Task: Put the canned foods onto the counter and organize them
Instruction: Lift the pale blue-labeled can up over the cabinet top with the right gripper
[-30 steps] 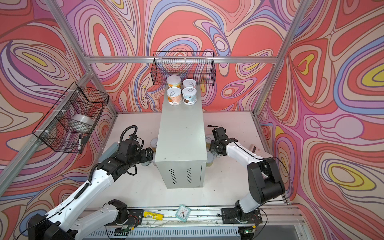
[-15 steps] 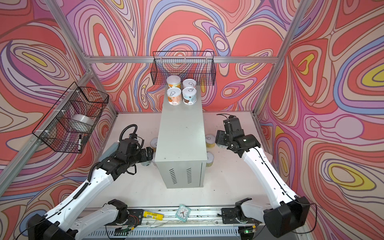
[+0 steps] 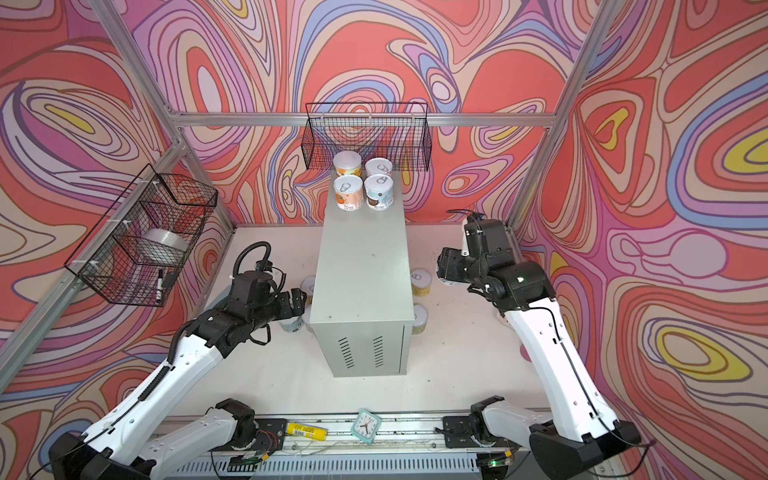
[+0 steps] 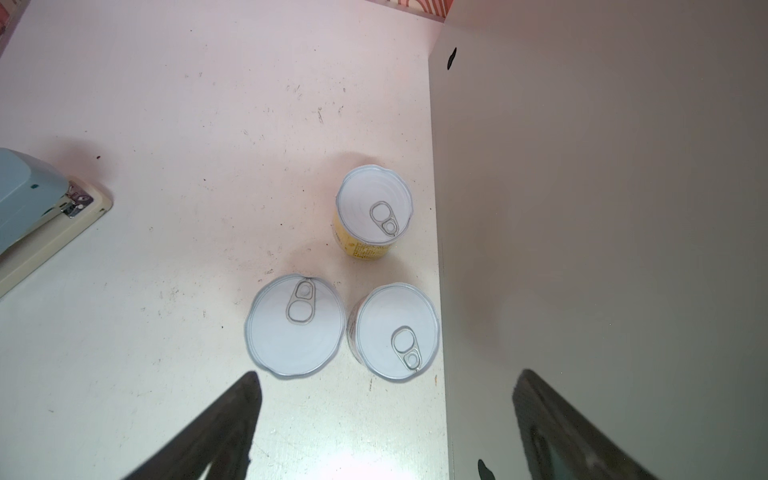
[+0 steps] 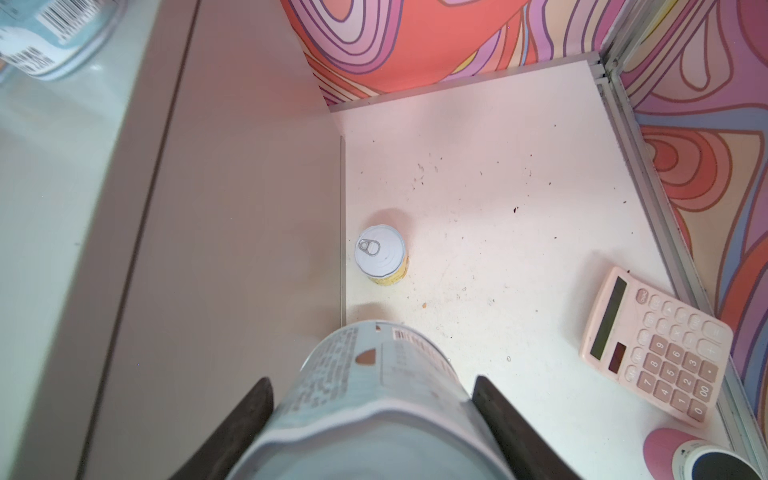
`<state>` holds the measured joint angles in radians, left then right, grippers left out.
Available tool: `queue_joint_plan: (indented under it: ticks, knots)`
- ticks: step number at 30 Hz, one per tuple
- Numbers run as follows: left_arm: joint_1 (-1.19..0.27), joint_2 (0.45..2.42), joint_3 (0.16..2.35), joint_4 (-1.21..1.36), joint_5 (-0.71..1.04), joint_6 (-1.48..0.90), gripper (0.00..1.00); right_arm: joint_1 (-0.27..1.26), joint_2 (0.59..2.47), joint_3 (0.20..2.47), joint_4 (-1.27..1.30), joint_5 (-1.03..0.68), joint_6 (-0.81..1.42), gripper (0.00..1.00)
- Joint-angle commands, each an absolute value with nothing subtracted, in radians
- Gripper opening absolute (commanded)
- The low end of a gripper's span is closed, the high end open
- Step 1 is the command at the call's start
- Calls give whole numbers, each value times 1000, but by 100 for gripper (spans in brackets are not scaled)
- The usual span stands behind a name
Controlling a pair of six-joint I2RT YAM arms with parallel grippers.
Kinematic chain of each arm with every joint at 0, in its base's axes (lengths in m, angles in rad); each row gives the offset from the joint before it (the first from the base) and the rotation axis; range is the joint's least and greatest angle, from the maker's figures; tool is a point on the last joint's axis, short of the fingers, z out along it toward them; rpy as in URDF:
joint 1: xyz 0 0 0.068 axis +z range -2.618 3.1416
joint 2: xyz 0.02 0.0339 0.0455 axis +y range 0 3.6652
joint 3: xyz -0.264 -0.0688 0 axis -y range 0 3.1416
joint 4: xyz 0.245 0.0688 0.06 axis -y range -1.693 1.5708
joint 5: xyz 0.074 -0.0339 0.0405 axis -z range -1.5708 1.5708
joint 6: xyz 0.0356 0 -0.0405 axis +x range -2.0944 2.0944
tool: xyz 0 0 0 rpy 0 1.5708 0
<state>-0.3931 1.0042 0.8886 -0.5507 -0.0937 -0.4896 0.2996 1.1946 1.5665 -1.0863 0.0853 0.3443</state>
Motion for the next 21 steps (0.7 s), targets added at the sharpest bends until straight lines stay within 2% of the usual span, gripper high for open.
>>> queue_joint_plan:
  ticks: [1, 9, 16, 21]
  knots:
    - [-396, 1003, 917, -585, -90, -482, 95, 297, 1175, 1618, -1081, 78, 318, 0]
    - [-396, 1017, 948, -632, -96, -472, 97, 297, 1235, 1786, -1100, 6, 314, 0]
    - [-396, 1042, 1047, -713, 5, -466, 100, 296, 1320, 1942, -1098, -74, 317, 0]
    - [-397, 1053, 1093, -750, -9, -459, 100, 320, 1394, 2049, -1091, -122, 328, 0]
